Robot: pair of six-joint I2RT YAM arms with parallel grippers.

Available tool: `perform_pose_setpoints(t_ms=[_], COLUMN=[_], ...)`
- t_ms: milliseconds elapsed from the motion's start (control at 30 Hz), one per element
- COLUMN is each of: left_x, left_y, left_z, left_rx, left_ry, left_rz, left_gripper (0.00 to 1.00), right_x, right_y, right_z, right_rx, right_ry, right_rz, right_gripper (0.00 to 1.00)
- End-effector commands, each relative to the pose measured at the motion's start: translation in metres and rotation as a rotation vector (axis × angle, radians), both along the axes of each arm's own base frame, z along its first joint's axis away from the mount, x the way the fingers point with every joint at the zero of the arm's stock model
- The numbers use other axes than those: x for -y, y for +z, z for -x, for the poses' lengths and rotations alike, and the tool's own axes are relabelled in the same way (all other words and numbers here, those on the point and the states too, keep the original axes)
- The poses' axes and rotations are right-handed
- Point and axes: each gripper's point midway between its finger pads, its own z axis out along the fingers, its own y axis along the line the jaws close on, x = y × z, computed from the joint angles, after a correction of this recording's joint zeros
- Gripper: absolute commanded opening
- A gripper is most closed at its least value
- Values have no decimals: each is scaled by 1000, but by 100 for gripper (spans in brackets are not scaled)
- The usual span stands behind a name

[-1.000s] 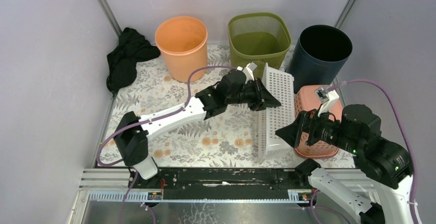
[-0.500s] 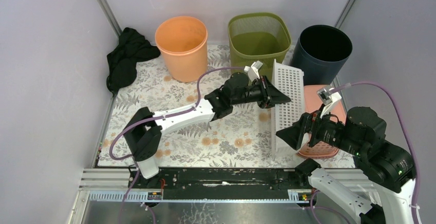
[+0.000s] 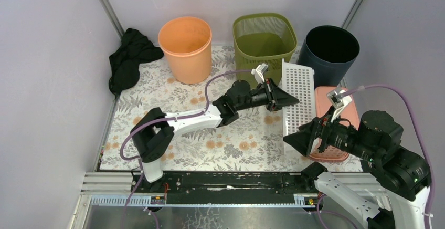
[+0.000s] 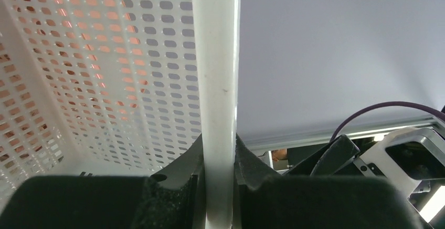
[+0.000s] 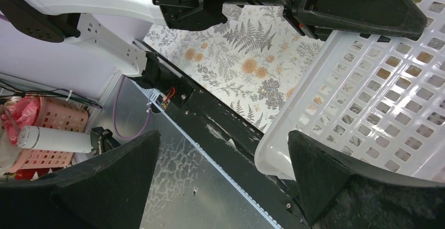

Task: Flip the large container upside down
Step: Turn the container upside down at the center of the board.

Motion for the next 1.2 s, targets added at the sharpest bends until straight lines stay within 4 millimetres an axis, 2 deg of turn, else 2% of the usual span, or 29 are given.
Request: perform_pose_setpoints(t_ms=[0,200,433,700,1000,1167], left_x=[-17,-34,-59,-75,-100,-115], left_y=[39,12,-5,-19,-57,-77], left_z=[5,7,8,5,4,1], left_rx=[90,7,-32,-60,-67,-56], left_ry=[-15,4,51,51,65,74], left_rz=[183,202,172,186,31,-92], left_gripper=[0,0,0,0,19,23], right_x=[-6,-8,-15,-21,-24,-29], right_y=[1,-10,-11,-12,-18,-22], right_z=[3,0,-5,-8,-12,-15], right_rx=[-23,-56,-72,-89,-114,-135], right_ry=[33,28,40,49,52,56], right_rz=[-10,-1,-4,-20,-15,-18], right_gripper=[99,99,99,99,99,99])
